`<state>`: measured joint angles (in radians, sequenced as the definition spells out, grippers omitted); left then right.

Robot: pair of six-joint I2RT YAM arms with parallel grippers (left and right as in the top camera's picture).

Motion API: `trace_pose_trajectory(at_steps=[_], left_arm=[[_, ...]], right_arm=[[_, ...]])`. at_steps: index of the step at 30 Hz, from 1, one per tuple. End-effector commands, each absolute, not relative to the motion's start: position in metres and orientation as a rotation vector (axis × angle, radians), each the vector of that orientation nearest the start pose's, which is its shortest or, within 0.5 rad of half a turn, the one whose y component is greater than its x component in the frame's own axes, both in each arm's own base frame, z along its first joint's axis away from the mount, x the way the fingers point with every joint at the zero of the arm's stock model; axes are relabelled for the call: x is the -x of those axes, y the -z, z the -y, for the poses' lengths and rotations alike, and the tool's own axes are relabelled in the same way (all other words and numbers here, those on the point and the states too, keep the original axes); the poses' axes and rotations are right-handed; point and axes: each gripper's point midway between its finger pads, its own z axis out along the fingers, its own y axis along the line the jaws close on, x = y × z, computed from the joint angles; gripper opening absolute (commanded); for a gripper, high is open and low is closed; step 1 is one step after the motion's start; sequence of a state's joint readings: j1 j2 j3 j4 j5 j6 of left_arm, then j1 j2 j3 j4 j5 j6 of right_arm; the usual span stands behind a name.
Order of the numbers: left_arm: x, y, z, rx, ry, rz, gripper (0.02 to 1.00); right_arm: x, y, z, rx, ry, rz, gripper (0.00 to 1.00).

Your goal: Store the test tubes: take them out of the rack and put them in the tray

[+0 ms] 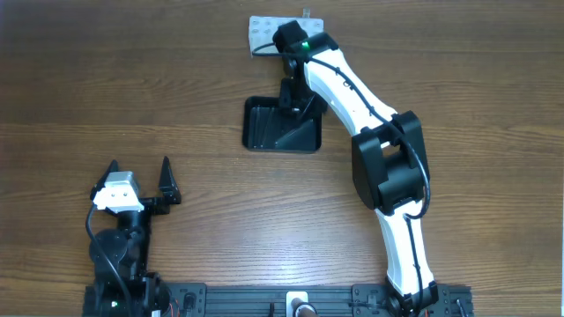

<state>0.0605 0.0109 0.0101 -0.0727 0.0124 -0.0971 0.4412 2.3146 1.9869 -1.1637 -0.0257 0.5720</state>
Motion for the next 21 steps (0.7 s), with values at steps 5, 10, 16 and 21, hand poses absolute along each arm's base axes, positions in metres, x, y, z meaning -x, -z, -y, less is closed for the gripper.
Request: trace_pose_trajectory(at_steps=[5,10,16,21], left_arm=[[-0.246,-0.156,-0.012,0.105,0.037,-1.646,1.0],[-0.246,-0.156,-0.012,0.105,0.037,-1.646,0.998],[-0.246,-0.156,-0.012,0.105,0.037,-1.646,0.998],[-0.246,-0.156,-0.012,0.105,0.037,-1.646,0.998]], right_arm=[[-0.456,-0.113,-0.214,-0.128,-0.154,-2.932,0.391],[-0.48,-0.156,-0.207,-0.023,-0.069,-2.78,0.485],[-0.508,-0.189,-0.184,0.039,0.15,-2.601,0.724],[-0.536,-0.205,-0.187,0.057,0.134,-2.473,0.796]])
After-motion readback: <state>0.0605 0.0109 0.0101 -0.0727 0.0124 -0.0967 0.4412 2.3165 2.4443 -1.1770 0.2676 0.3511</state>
